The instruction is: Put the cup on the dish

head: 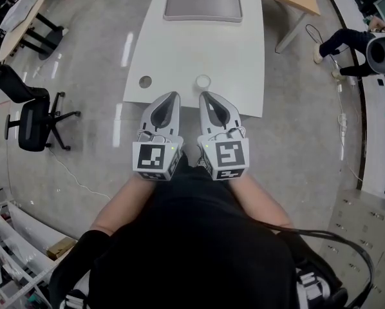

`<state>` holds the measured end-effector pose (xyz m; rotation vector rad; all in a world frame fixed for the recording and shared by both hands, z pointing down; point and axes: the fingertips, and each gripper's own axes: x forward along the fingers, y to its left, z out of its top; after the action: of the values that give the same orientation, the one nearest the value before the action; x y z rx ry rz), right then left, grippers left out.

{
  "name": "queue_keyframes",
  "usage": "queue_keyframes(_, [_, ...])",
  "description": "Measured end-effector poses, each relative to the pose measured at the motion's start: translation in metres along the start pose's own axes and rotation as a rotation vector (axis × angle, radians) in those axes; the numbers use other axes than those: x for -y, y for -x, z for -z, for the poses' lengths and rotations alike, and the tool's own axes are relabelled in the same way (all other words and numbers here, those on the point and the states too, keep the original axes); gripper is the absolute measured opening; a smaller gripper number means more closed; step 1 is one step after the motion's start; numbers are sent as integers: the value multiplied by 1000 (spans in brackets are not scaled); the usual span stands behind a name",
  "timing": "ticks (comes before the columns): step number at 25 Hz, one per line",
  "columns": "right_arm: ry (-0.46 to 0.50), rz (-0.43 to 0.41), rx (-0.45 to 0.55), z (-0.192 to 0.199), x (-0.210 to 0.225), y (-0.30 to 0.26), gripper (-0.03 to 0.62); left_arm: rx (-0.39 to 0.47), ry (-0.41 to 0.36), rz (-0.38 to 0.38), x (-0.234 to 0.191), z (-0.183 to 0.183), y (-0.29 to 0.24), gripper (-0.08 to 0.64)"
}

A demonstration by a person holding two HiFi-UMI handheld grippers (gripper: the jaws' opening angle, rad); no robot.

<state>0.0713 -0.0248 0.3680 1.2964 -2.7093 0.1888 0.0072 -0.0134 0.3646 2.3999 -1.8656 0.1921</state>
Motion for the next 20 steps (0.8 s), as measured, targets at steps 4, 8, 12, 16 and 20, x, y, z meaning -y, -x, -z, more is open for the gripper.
queue_keyframes(4, [-10,19,-15,5,11,-12,14,-12,-6,29,-1,7,-17,6])
queue_keyframes(8, [0,36,-22,4,18,-21,14,-40,-1,41,-5,6,-32,6])
queue_keyframes(12, [-1,59,-39,5,24,-37,14,-33,7,93,-9,3,-50,6])
queue_keyframes(16, [4,68,-37,3,20,-55,14,-48,16,125,-26,11,-65,6])
queue_keyframes(20, [11,89,-43,-2,20,-77,14,-52,-4,190,-41,13,-83,6])
